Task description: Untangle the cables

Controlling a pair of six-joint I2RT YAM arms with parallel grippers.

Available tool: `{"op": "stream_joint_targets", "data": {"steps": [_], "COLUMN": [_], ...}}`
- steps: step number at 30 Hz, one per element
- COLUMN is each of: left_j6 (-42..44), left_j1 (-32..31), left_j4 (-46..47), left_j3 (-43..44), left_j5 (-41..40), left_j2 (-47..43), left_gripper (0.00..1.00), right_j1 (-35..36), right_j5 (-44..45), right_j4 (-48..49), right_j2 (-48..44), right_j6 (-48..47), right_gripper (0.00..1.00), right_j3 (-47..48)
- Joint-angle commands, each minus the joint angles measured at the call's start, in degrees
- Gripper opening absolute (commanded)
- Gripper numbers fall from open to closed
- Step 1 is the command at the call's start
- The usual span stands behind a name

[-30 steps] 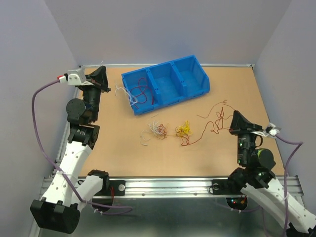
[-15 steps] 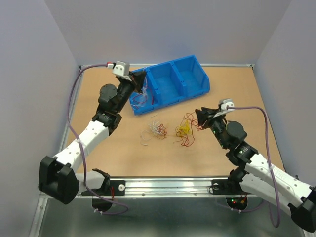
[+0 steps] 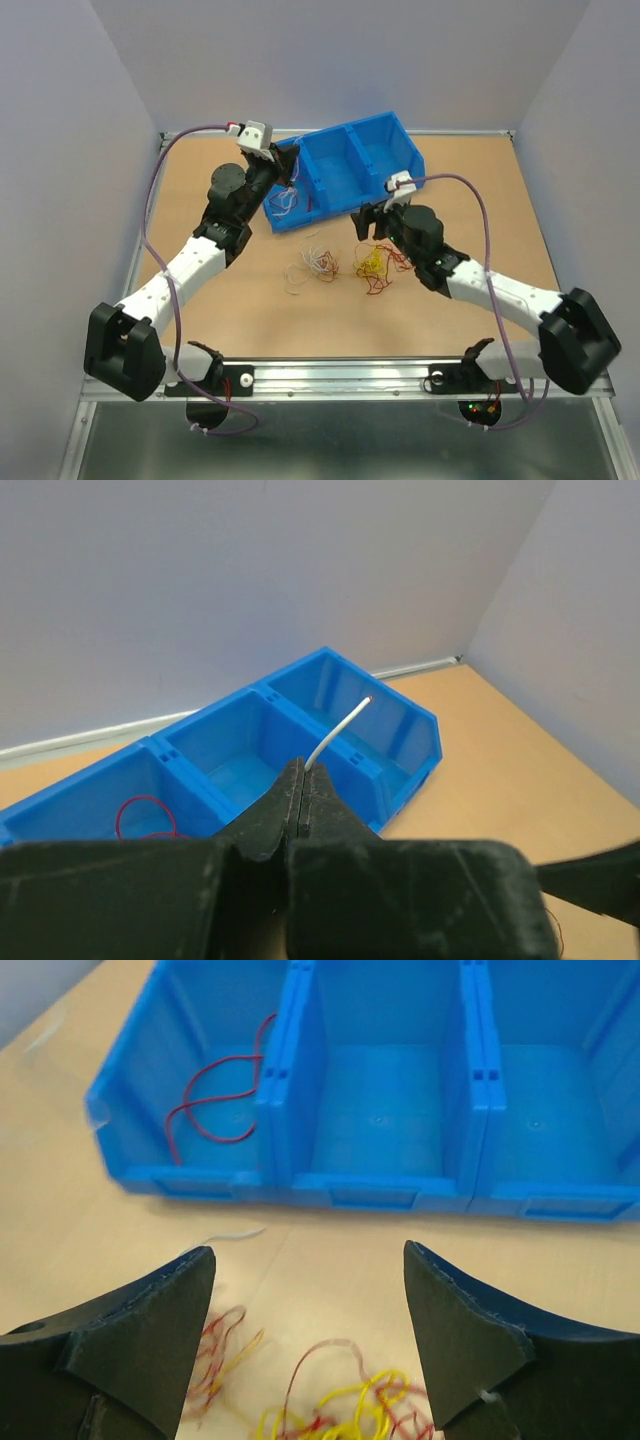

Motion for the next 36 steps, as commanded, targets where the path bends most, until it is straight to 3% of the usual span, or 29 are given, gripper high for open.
{"op": "stream_joint_targets", "data": {"steps": [1, 7, 17, 20, 23, 24, 25, 27, 34, 36], "left_j6": [1.13, 1.31, 0.87, 0.87, 0.69, 0.69, 0.69, 0.6, 1.04, 1.13], "left_j1": [-0.13, -0.22, -0.39, -0.39, -0.48, -0.39, -0.39, -0.48, -0.48, -0.48], "left_j4": [3.49, 4.02, 4.54, 4.54, 4.63, 4.81, 4.81, 4.81, 4.89, 4.98], "left_j3": [-0.62, -2.9, -3.34, -3.43, -3.52, -3.52, -3.61, -3.52, -3.78, -3.87], "left_j5": [-1.88, -4.17, -3.39, -3.21, -3.39, -3.39, -3.3, -3.3, -3.82, -4.0], "left_j2": [-5.44, -7.9, -7.99, -8.08, -7.91, -7.91, -7.82, -7.73, -7.99, -8.0], "left_gripper": [0.0, 0.0, 0.0, 0.0, 0.0, 0.0, 0.0, 0.0, 0.0, 0.0], "right_j1": [-6.78, -13.48, -17.09, -17.09, -17.09, -17.09, -16.92, -16.39, -9.28, -8.4], "right_j5": [0.55, -3.79, -7.31, -7.31, -6.43, -6.52, -5.91, -4.86, 4.9, 5.43], "right_j4": [5.28, 5.19, 4.4, 4.4, 4.57, 4.49, 4.57, 5.62, 6.42, 6.6], "right_j2": [10.46, 24.79, 42.28, 47.03, 49.23, 49.33, 49.15, 47.49, 42.57, 41.95], "right_j6": [0.8, 2.14, 1.34, 1.34, 2.3, 2.74, 4.05, 5.2, 9.15, 10.13], "right_gripper": [0.81, 0.9, 0.89, 0.85, 0.73, 0.68, 0.56, 0.47, 0.46, 0.41], "right_j3": [10.72, 21.97, 35.95, 38.59, 39.21, 38.86, 38.25, 35.19, 28.76, 27.53]}}
